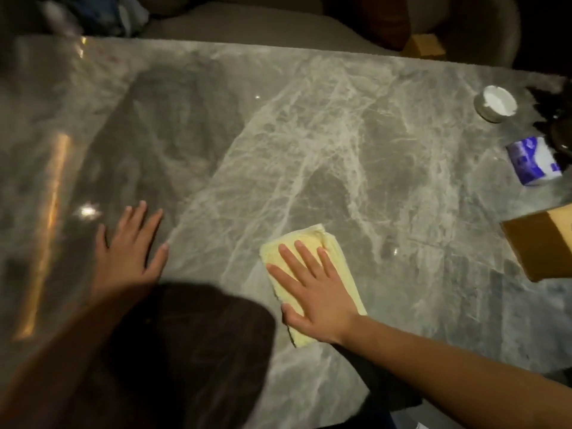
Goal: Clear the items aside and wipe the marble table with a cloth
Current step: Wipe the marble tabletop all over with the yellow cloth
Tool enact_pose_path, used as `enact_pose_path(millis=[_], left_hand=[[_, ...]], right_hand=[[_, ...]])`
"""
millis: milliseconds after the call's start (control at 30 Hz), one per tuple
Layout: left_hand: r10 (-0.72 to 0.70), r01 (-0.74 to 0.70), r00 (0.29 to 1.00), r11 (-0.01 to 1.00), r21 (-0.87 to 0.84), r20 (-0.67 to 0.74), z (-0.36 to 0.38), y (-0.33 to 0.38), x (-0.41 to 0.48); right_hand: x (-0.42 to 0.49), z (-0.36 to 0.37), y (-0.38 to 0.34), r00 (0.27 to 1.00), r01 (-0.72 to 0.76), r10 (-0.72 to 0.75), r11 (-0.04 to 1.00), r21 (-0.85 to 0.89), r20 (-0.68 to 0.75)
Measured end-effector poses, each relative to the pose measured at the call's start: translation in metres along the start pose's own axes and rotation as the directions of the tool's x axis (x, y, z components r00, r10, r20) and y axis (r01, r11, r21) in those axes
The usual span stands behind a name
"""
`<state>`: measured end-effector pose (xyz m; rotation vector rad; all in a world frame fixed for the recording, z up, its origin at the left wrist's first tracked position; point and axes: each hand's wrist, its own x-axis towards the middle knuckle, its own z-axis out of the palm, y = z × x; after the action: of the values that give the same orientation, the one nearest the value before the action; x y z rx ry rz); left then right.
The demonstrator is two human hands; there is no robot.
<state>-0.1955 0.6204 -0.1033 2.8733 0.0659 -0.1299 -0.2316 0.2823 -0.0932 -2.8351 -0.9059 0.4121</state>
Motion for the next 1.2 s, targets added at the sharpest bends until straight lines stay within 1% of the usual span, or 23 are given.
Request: enact_pose_path(millis=[67, 133, 233, 333, 400, 467, 567, 633, 733, 800, 833, 867, 933, 1000, 1100, 1167, 1200], left_hand=[[-0.131, 0.129, 0.989, 0.991, -0.03, -0.07, 0.007, -0.005, -0.032], [-0.237, 0.226, 0.962, 0.97, -0.09, -0.137, 0.012, -0.012, -0.05], [-0.313, 0.285, 0.933, 0.944, -0.166, -0.179, 0.013, -0.011, -0.048], [-0.321, 0.293, 0.93, 0.941, -0.168, -0.176, 0.008, -0.007, -0.045], [-0.324, 0.296, 0.929, 0.941, -0.164, -0.179, 0.007, -0.009, -0.045], [-0.329, 0.306, 0.929, 0.941, -0.146, -0.172, 0.007, -0.012, -0.046], [-0.312, 0.299, 0.934, 0.949, -0.097, -0.174, 0.006, -0.009, -0.045], [-0.319, 0.308, 0.933, 0.947, -0.091, -0.165, 0.006, -0.01, -0.046], [-0.352, 0.336, 0.927, 0.933, -0.126, -0.132, 0.004, -0.013, -0.046], [-0.324, 0.303, 0.935, 0.942, -0.145, -0.148, 0.0, -0.009, -0.045], [-0.304, 0.279, 0.939, 0.947, -0.158, -0.161, -0.002, -0.007, -0.045], [-0.294, 0.265, 0.94, 0.948, -0.174, -0.175, -0.005, -0.004, -0.045], [-0.264, 0.236, 0.939, 0.961, -0.147, -0.219, -0.006, -0.004, -0.046], [-0.245, 0.221, 0.947, 0.966, -0.133, -0.206, 0.002, -0.005, -0.043], [-0.273, 0.263, 0.956, 0.96, -0.095, -0.11, 0.018, -0.012, -0.026], [-0.237, 0.228, 0.964, 0.97, -0.08, -0.122, 0.022, 0.01, -0.013], [-0.192, 0.187, 0.977, 0.981, -0.056, -0.089, 0.02, 0.037, -0.009]], right_hand=[[0.02, 0.005, -0.034, 0.995, 0.101, -0.101, 0.995, -0.005, 0.021], [0.041, 0.008, -0.069, 0.982, 0.189, -0.188, 0.982, -0.008, 0.018], [0.065, 0.012, -0.116, 0.965, 0.261, -0.26, 0.965, -0.004, 0.035], [0.081, 0.016, -0.147, 0.957, 0.285, -0.283, 0.958, -0.022, 0.069], [0.087, 0.021, -0.154, 0.958, 0.283, -0.281, 0.959, -0.028, 0.062], [0.086, 0.023, -0.154, 0.959, 0.279, -0.279, 0.96, -0.008, 0.057], [0.083, 0.023, -0.151, 0.958, 0.287, -0.288, 0.957, 0.05, 0.008], [0.082, 0.021, -0.149, 0.952, 0.305, -0.305, 0.951, 0.047, 0.005], [0.08, 0.019, -0.137, 0.951, 0.309, -0.309, 0.951, 0.005, 0.019], [0.075, 0.019, -0.123, 0.959, 0.284, -0.284, 0.957, -0.053, 0.008], [0.069, 0.018, -0.115, 0.965, 0.263, -0.263, 0.963, -0.054, -0.001], [0.063, 0.018, -0.104, 0.97, 0.241, -0.242, 0.97, -0.027, -0.032], [0.051, 0.017, -0.079, 0.975, 0.184, -0.171, 0.98, 0.078, -0.141], [0.037, 0.014, -0.048, 0.978, 0.088, -0.059, 0.986, 0.139, -0.198], [0.017, 0.008, -0.002, 0.98, -0.038, 0.056, 0.995, 0.093, -0.189], [-0.005, 0.008, 0.031, 0.978, -0.115, 0.125, 0.991, 0.067, -0.165], [-0.017, 0.008, 0.045, 0.975, -0.151, 0.158, 0.987, 0.057, -0.159]])
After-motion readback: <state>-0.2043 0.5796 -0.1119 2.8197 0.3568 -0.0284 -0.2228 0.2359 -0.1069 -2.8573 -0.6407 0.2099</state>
